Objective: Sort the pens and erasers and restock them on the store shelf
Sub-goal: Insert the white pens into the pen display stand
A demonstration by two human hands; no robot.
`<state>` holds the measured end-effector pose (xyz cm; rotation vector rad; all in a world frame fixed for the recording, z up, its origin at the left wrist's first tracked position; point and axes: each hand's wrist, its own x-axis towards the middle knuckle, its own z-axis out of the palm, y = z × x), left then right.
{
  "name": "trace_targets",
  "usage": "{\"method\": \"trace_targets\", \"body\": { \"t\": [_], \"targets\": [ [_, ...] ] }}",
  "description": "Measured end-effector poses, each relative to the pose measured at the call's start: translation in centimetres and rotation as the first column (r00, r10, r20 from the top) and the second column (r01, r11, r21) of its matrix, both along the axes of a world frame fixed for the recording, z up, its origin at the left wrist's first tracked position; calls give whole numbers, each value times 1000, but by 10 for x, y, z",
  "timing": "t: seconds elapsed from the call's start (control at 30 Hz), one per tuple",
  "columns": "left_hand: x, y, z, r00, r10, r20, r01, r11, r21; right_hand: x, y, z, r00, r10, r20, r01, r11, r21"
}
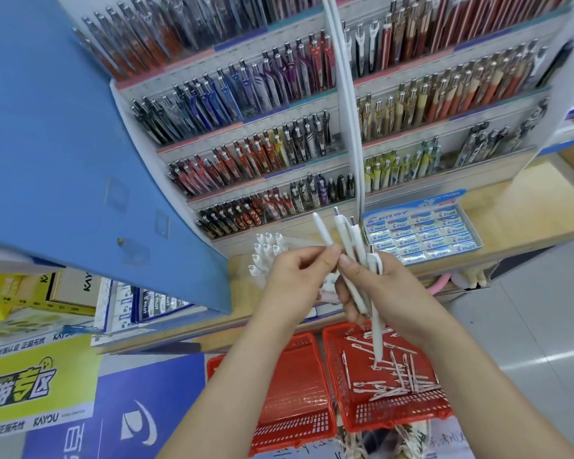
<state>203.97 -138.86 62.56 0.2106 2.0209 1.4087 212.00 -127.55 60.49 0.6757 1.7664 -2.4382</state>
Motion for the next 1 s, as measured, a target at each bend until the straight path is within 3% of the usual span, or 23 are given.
{"method": "trace_targets", "body": {
  "t": [0.13, 0.23, 0.37, 0.47, 0.57, 0.67, 0.83, 1.0],
  "targets": [
    [-2, -4, 4, 989, 135, 59, -141, 983, 117, 2, -4, 3, 1000, -3, 17, 4, 996, -88],
    [-11, -12, 9, 971, 214, 104, -230, 955, 186, 7, -1, 0, 998, 37, 48, -34, 998, -56],
    [-14, -19, 21, 986, 159, 53, -167, 958, 231, 5, -6, -6, 999, -14, 42, 14, 1000, -9],
    [-13, -30, 21, 958, -72, -276, 78, 997, 10, 2, -4, -7, 982, -187, 39, 191, 963, -187],
    [-14, -43, 12, 785, -371, -497, 254, 923, -288, 3, 4, -2, 979, -201, -24, 183, 930, -318],
    [-17, -52, 11, 697, -457, -552, 267, 881, -391, 4, 6, 0, 992, -117, -51, 110, 985, -131],
    [-28, -58, 21, 761, -356, -543, 142, 907, -395, 5, 5, 0, 992, -117, -51, 117, 993, -11],
    [-31, -53, 27, 550, -589, -591, 221, 786, -577, 3, -5, 3, 999, -21, -32, 23, 999, 36]
  ]
}}
